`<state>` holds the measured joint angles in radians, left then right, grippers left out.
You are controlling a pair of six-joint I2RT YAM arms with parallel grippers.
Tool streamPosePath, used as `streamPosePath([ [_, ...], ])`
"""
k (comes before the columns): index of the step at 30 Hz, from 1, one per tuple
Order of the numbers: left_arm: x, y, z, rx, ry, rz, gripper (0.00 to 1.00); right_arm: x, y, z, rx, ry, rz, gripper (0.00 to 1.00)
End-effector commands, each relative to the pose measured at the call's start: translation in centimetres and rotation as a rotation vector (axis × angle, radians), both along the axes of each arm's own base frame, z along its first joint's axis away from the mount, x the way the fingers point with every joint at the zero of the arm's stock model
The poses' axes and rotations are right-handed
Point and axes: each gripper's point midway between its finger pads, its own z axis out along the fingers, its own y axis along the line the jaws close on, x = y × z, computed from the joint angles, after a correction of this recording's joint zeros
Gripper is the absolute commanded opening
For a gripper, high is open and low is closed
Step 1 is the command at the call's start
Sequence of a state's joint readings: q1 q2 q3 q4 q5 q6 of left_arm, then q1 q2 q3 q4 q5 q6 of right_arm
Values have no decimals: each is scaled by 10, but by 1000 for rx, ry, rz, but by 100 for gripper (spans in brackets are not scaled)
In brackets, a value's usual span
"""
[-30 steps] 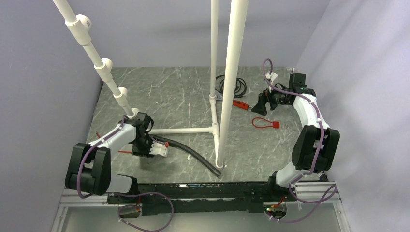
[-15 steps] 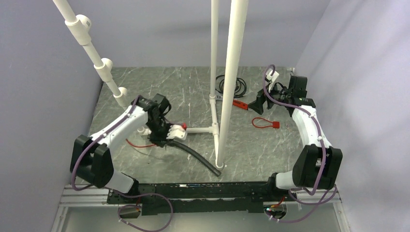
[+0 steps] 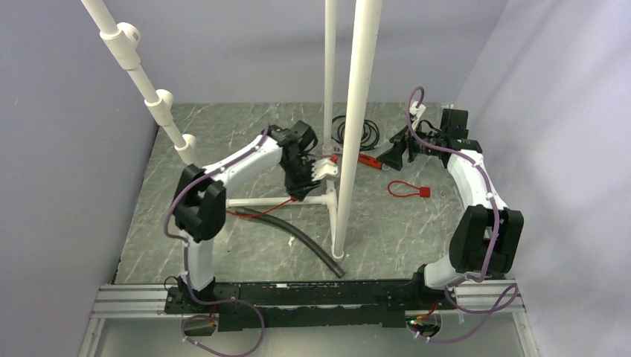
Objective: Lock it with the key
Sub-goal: Move the lock to the center of the board.
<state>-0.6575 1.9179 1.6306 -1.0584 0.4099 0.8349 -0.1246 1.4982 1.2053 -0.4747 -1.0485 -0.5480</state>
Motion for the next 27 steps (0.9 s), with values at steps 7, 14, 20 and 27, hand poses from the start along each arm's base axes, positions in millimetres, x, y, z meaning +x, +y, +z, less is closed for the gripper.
streamPosePath([
  [7,62,-117,26,-191,-127,63,11,-6,-3,-3,-5,36,10,100],
  [14,64,-139,12,-206,-116,98,51,-7,-8,-11,-33,40,0,100],
  [20,66,-116,53,-328,-92,200,77,-15,-9,-23,-80,32,47,99],
  [27,59,-66,85,-469,41,288,85,-20,9,-45,-191,-17,163,93],
])
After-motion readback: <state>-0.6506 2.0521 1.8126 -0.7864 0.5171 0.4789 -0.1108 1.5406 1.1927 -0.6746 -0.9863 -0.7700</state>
